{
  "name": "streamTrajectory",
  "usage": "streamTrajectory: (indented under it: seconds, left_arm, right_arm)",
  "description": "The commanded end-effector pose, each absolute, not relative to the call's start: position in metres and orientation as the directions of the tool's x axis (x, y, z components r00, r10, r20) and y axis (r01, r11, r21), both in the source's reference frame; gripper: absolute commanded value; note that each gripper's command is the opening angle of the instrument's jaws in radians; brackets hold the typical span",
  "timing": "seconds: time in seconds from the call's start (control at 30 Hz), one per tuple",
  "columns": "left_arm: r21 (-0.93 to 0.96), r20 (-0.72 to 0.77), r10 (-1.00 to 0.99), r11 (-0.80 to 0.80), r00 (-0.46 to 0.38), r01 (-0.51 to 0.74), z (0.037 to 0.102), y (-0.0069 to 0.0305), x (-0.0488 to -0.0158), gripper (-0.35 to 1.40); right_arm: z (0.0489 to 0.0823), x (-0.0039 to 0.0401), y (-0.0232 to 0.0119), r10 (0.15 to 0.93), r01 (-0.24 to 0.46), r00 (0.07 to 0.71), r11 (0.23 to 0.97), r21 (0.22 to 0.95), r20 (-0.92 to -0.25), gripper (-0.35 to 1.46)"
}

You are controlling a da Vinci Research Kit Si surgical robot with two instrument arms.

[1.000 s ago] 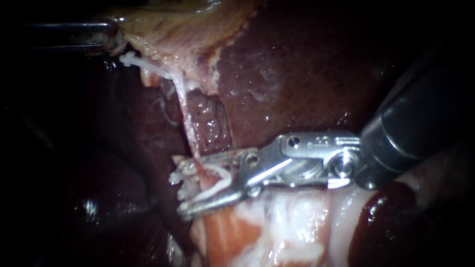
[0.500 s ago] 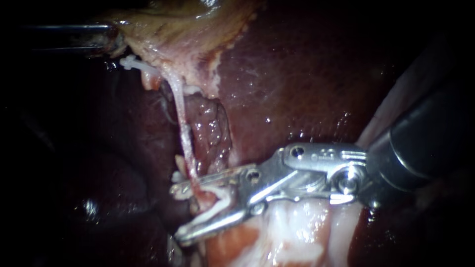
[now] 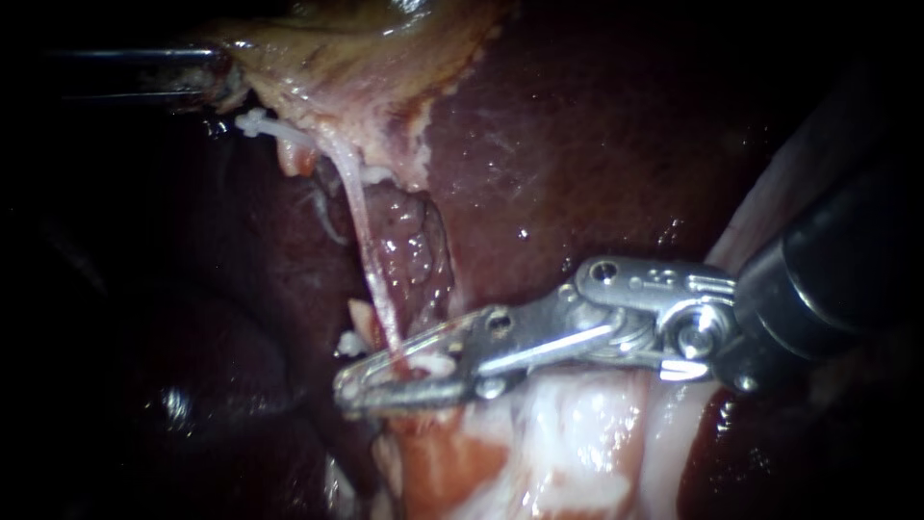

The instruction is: Clipping first clip right tube

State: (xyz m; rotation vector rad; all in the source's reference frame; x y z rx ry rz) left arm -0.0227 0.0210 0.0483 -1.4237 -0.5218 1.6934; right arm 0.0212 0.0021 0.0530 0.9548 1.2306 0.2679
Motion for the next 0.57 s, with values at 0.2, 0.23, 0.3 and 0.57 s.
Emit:
streamTrajectory:
  seconds: [0.2,0.23,0.3,0.57]
  left_arm:
    - [-0.759,-0.593,0.805,-0.56,0.0,-0.332,0.0484,0.0209,-0.0227,-0.35]
    - [-0.759,-0.594,0.805,-0.56,0.0,-0.332,0.0484,0.0209,-0.0227,-0.35]
    - [-0.759,-0.594,0.805,-0.56,0.0,-0.332,0.0485,0.0209,-0.0227,-0.35]
    - [-0.759,-0.594,0.805,-0.56,0.0,-0.333,0.0485,0.0209,-0.0228,-0.35]
  right_arm:
    - [0.0533,0.0211,0.0022,0.658,0.279,0.397,0.578,0.767,-0.64,-0.35]
    - [0.0533,0.0211,0.0022,0.658,0.279,0.397,0.578,0.767,-0.64,-0.35]
    - [0.0533,0.021,0.0023,0.658,0.279,0.397,0.578,0.767,-0.64,-0.35]
    - [0.0536,0.021,0.0025,0.658,0.278,0.397,0.578,0.767,-0.64,-0.35]
